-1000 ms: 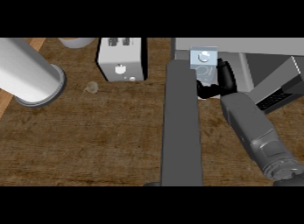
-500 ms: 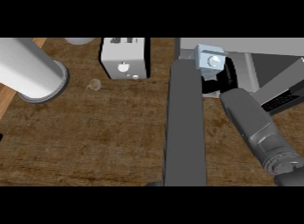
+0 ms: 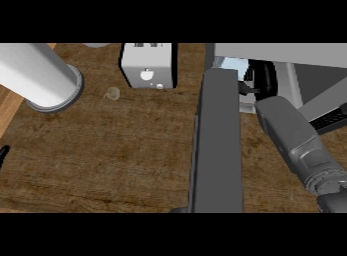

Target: Pick up the milk, place it into the microwave and close the microwave

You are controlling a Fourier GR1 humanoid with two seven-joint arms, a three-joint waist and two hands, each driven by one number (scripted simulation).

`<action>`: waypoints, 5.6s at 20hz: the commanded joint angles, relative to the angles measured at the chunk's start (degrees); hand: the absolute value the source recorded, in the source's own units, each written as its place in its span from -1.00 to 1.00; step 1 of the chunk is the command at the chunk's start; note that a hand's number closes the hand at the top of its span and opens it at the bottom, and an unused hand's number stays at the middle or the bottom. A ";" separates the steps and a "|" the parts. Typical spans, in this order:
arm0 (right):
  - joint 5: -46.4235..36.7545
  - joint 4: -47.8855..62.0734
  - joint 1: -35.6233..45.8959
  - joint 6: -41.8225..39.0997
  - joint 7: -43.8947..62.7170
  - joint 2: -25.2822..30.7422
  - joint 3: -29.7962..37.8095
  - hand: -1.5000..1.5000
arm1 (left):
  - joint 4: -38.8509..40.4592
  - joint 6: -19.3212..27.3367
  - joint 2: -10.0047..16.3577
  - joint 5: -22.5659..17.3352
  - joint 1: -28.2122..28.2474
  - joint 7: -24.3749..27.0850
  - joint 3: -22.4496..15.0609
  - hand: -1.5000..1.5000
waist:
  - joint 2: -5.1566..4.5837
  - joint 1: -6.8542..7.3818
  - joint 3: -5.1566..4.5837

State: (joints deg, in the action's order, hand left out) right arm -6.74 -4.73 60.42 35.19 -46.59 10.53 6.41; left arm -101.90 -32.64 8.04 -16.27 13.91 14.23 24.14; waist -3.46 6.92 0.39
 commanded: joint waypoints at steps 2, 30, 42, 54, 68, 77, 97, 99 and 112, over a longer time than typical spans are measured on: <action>-0.46 0.97 0.44 0.82 0.86 2.62 -0.03 1.00 | 0.06 1.31 -0.78 1.18 -1.42 -0.20 -0.80 -1.00 | -0.41 0.82 -0.08; -5.22 1.85 -0.01 7.46 2.53 -2.67 -3.83 -1.00 | 6.57 0.84 0.23 3.85 -5.79 1.73 -1.90 -1.00 | -0.52 2.13 -0.12; -5.15 1.53 0.33 2.21 2.29 -0.98 -3.44 -1.00 | 8.22 0.03 0.32 4.20 -4.96 3.77 -1.42 -1.00 | 0.16 1.07 -0.14; -2.94 0.33 -2.46 -7.26 -1.78 1.27 -0.98 -1.00 | 5.76 1.66 -0.77 5.78 -3.95 4.25 -1.76 -1.00 | 1.00 -1.14 -0.09; 1.64 -1.39 -10.75 -26.26 -10.26 -1.68 3.14 -1.00 | 2.47 -3.03 -1.58 7.00 2.40 5.20 -5.14 -1.00 | 2.41 -4.17 -0.24; 1.93 -3.96 -19.42 -41.77 -16.12 -3.75 1.98 -1.00 | 2.99 -8.30 -2.37 5.41 3.30 5.37 -9.24 -1.00 | 3.23 -6.29 -0.35; 11.48 -31.01 -42.21 -60.39 -9.83 5.12 1.30 1.00 | 1.35 -0.96 -8.00 23.04 -6.51 -1.88 -26.94 1.00 | 3.89 -8.79 -0.47; 13.84 -33.20 -42.71 -59.73 -7.28 6.32 2.73 -1.00 | 3.48 5.24 -8.02 24.78 -8.86 -2.83 -33.22 1.00 | 3.68 -8.39 -0.44; 20.32 -49.85 -50.04 -62.56 -0.33 14.37 3.92 -1.00 | 27.24 22.01 -8.03 30.56 -29.55 4.00 -48.82 1.00 | 3.50 -8.75 -0.47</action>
State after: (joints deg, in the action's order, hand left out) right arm 12.57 -49.38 12.52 -22.33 -45.67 22.84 10.56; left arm -80.71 -16.14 0.24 13.04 -11.03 16.41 -18.84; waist 0.06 -1.49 -0.04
